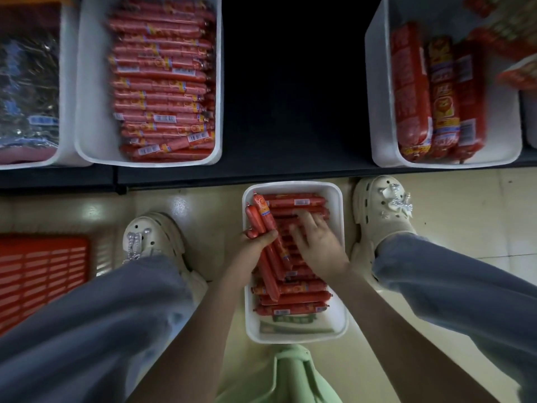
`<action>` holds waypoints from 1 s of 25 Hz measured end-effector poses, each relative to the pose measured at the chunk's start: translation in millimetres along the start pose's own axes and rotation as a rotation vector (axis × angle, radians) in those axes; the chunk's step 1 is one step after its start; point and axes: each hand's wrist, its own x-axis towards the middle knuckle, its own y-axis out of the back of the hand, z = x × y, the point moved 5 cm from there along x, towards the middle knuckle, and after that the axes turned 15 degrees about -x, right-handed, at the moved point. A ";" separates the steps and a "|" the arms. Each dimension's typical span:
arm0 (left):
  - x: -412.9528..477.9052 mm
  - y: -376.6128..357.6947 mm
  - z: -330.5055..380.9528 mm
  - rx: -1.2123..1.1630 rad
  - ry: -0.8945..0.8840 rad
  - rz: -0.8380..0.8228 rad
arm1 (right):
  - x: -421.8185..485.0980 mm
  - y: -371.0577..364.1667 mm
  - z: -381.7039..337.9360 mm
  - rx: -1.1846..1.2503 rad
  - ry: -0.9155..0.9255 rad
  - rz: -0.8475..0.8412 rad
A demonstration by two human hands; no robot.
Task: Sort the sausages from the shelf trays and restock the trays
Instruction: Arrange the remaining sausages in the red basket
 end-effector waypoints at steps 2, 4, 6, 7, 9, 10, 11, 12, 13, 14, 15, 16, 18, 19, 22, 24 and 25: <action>-2.2 -9.0 -5.9 -0.054 0.067 -0.038 | -15.4 -9.4 -9.0 0.178 0.006 -0.257; -3.1 -16.4 -13.8 -0.113 0.127 -0.082 | -24.1 -17.0 -9.9 0.253 -0.007 -0.372; -3.3 -17.6 -17.9 -0.143 0.146 -0.061 | -25.2 -20.0 -3.3 0.252 -0.056 -0.312; -4.7 -15.2 -15.6 -0.133 0.129 -0.008 | -24.6 -20.1 -0.8 0.201 -0.059 -0.243; -6.5 -2.9 -1.8 -0.010 -0.021 0.156 | -22.3 -20.0 7.9 0.019 -0.036 -0.082; -10.3 3.6 9.7 0.078 -0.127 0.242 | -20.3 -20.8 15.0 -0.081 -0.032 -0.035; -16.8 9.0 23.7 0.184 -0.243 0.323 | -17.8 -22.5 23.1 -0.185 -0.030 -0.019; -22.4 13.4 37.4 0.281 -0.346 0.378 | -15.2 -24.3 30.8 -0.300 -0.020 -0.032; -25.6 16.7 47.4 0.334 -0.412 0.399 | -13.4 -26.9 37.1 -0.416 -0.004 -0.051; -24.5 18.8 52.5 0.322 -0.436 0.386 | -13.1 -29.7 41.4 -0.524 0.024 -0.047; -20.7 20.9 55.0 0.260 -0.439 0.365 | -12.6 -33.3 42.8 -0.615 0.058 -0.035; -13.0 24.2 53.5 0.169 -0.415 0.337 | -12.0 -36.2 40.9 -0.677 0.098 -0.007; 1.9 31.0 44.4 -0.027 -0.332 0.285 | -7.3 -45.0 33.6 -0.728 0.208 0.003; 5.7 32.7 39.5 -0.096 -0.280 0.263 | -3.9 -47.5 27.6 -0.737 0.256 -0.031; 7.4 37.5 27.2 -0.134 -0.251 0.249 | 17.7 -47.1 11.2 -0.811 0.369 -0.126; 4.4 39.7 23.6 -0.129 -0.285 0.302 | 36.8 -37.3 4.5 -0.882 0.351 -0.130; 1.6 39.4 23.6 -0.141 -0.296 0.320 | 46.7 -30.4 2.5 -0.893 0.325 -0.106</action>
